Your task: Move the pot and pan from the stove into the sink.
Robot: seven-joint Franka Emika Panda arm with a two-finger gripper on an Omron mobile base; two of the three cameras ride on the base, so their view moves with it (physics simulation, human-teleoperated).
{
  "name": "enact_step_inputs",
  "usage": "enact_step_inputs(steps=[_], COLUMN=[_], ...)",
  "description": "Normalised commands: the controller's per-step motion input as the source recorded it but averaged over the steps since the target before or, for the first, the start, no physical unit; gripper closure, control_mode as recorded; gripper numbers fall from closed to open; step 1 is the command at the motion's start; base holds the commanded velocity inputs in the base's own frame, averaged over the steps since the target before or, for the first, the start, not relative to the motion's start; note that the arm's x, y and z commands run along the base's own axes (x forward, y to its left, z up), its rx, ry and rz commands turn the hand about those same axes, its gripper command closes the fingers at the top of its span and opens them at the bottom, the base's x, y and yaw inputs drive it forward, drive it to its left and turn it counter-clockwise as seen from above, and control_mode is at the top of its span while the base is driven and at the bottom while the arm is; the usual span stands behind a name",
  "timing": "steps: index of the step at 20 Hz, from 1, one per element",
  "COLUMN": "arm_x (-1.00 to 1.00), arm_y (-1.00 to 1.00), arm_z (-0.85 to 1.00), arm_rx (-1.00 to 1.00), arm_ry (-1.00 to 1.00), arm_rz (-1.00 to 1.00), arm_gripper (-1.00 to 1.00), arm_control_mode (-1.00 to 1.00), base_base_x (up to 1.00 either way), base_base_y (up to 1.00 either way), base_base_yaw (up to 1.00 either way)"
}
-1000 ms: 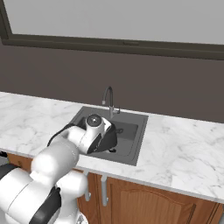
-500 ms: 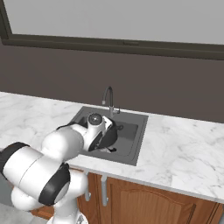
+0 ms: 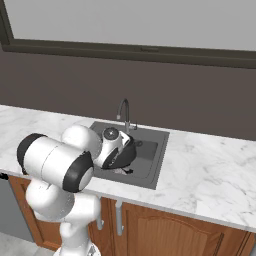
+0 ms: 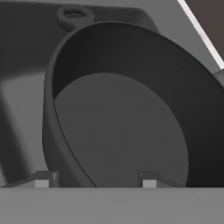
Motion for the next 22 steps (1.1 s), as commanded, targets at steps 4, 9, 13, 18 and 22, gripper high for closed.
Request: enact_step_inputs(steps=[4,9,13,18,22], arm_x=[0.09,0.00,0.00,0.00,-0.07], arm_y=[0.00,0.00,0.00,0.00,-0.01], arm_z=[-0.24,-0.10,0.00,0.34,0.93], arm_rx=[-0.02,0.00,0.00,0.02,0.06], arm_ry=[-0.02,-0.04,0.00,-0.02,-0.04], arm_rz=[0.00,0.00,0.00,-0.02,-0.01], arm_gripper=[1.00,1.00,-1.00,-1.00,-1.00], arm_control_mode=[-1.00,-1.00,-1.00,-1.00,-1.00], base_base_x=[0.00,0.00,0.00,0.00,0.00], base_base_y=[0.00,0.00,0.00,0.00,0.00], base_base_yaw=[0.00,0.00,0.00,0.00,0.00])
